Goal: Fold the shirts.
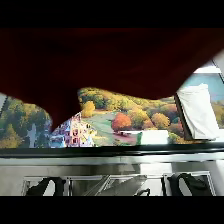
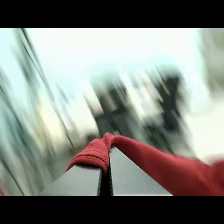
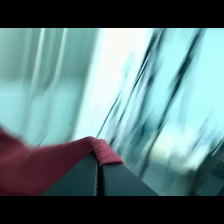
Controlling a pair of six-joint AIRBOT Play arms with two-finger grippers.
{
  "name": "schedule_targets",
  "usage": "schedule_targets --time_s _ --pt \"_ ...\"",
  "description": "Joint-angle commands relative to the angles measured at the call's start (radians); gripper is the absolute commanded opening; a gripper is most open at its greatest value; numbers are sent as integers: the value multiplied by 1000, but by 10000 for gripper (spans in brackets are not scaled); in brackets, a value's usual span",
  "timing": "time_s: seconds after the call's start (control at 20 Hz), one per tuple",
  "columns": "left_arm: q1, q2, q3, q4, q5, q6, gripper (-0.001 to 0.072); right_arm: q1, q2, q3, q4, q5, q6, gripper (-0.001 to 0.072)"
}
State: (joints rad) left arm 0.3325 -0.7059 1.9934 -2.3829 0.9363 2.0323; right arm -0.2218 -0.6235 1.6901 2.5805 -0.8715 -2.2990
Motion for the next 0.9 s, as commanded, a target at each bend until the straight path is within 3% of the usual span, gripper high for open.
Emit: schedule_targets --time_s 0.0,0.15,0.35,0.5,0.65,0.85 --pt "-32 149 70 265 -181 -99 14 -1 132 50 -122 111 4 20" --pt "-166 159 -6 351 -126 -135 15 -1 90 46 -146 39 71 20" --pt "-411 81 -221 434 -14 -156 14 0 -59 -4 -98 -165 108 20" --pt "-516 -52 -398 624 80 -317 15 3 -166 -201 -74 -233 107 20" --pt "-451 -246 -608 621 121 -348 14 17 -255 -521 -74 -150 57 20" --pt "-218 -631 -765 254 100 -174 14 38 -481 -840 -50 177 -3 20"
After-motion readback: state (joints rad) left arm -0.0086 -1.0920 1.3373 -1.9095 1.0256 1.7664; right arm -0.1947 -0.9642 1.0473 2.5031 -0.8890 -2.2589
